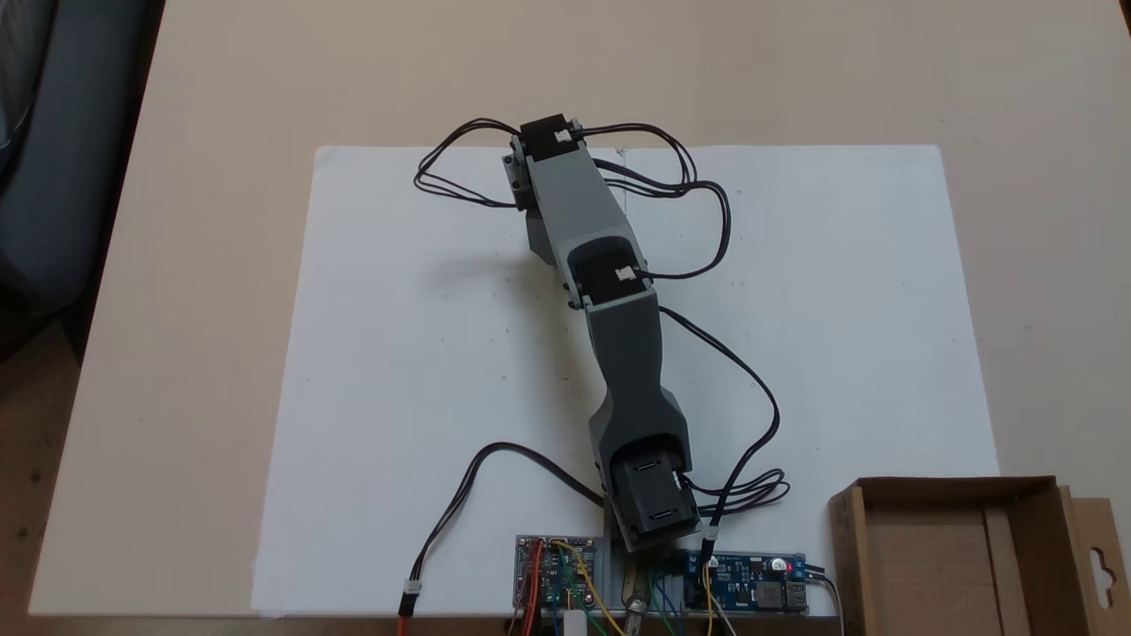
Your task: Grasp a green dice and put it in the bin.
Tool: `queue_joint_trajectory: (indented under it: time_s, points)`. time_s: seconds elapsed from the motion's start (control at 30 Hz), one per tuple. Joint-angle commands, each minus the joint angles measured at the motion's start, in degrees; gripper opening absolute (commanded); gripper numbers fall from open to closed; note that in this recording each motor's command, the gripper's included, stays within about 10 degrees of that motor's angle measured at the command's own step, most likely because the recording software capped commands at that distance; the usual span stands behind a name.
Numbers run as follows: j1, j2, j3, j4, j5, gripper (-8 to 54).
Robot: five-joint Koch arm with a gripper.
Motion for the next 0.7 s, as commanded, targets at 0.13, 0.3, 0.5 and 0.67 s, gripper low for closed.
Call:
queue_joint_trajectory:
  time_s: [0.13, 0.3, 0.5, 0.67]
  points:
    - [-0.35, 1.05, 0.0, -1.32, 3.6, 42.8]
    - [-0.18, 0.7, -0.09, -1.41, 3.6, 42.2]
    - [-0.09, 0.53, -0.09, -1.49, 3.6, 42.2]
    - [0.0, 0.35, 0.0, -1.49, 3.52, 41.3]
